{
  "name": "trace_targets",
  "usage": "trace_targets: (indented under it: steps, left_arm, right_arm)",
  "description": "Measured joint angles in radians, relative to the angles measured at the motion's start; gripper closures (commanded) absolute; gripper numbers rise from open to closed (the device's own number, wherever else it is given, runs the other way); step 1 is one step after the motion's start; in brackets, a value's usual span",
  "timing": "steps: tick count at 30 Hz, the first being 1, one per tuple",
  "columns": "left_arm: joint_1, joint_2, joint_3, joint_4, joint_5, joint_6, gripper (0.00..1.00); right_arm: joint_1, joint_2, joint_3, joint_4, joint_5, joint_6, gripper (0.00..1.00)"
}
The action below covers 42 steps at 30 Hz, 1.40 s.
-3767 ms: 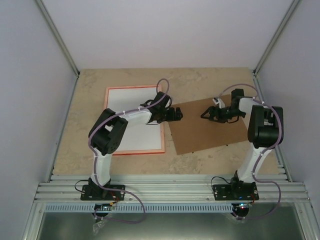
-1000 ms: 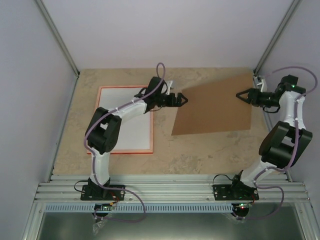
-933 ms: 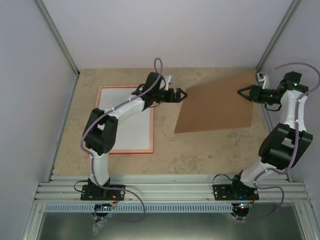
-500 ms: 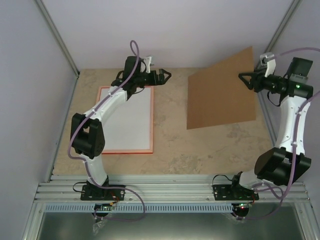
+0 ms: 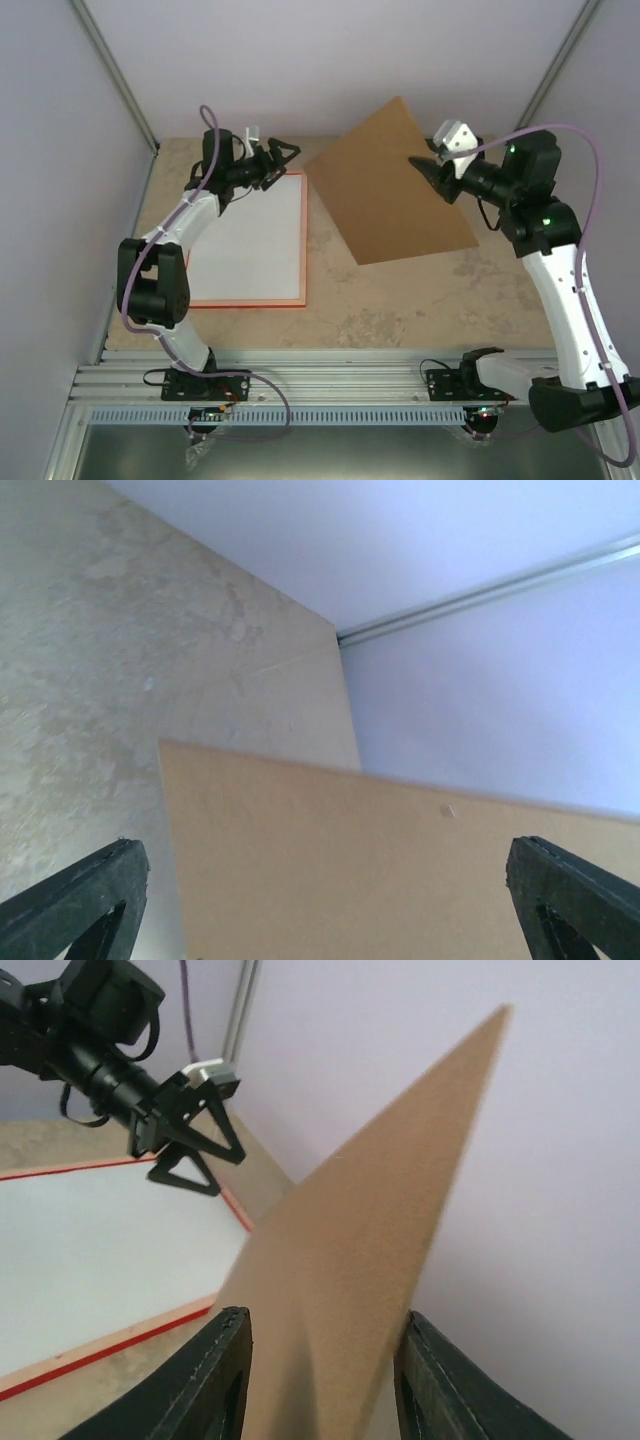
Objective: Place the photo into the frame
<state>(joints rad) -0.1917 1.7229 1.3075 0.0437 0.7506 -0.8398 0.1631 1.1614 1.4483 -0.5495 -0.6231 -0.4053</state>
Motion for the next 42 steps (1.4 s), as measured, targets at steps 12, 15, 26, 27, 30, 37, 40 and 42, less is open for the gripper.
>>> trace_targets:
  steps: [12,15,26,27,30,37,40,42]
  left_arm:
    - [0.064,-0.126,-0.206,0.138,0.117,-0.367,0.01]
    - [0.075,-0.130,-0.231,0.143,0.134,-0.435,0.01]
    - [0.075,-0.136,-0.302,0.150,0.309,-0.517,0.33]
    - [0.075,-0.138,-0.317,0.147,0.316,-0.518,0.43]
    - [0.075,-0.140,-0.359,0.140,0.323,-0.520,0.77]
    - [0.076,-0.137,-0.431,0.200,0.298,-0.470,1.00]
    - [0.077,-0.134,-0.446,0.193,0.294,-0.461,1.00]
    - [0.077,-0.137,-0.440,0.196,0.283,-0.402,1.00]
  right_arm:
    - [0.403,-0.039,-0.103,0.218,0.434,-0.231,0.99]
    - [0.488,-0.039,-0.104,0.230,0.469,-0.268,0.95]
    - [0.614,-0.039,-0.121,0.185,0.409,-0.320,0.07]
    - [0.618,-0.040,-0.123,0.167,0.380,-0.326,0.04]
    - [0.626,-0.060,-0.154,0.119,0.293,-0.327,0.02]
    - [0.637,-0.136,-0.265,0.012,0.164,-0.316,0.02]
    - [0.632,-0.164,-0.294,-0.010,0.194,-0.257,0.02]
    - [0.597,-0.165,-0.296,-0.020,0.203,-0.204,0.02]
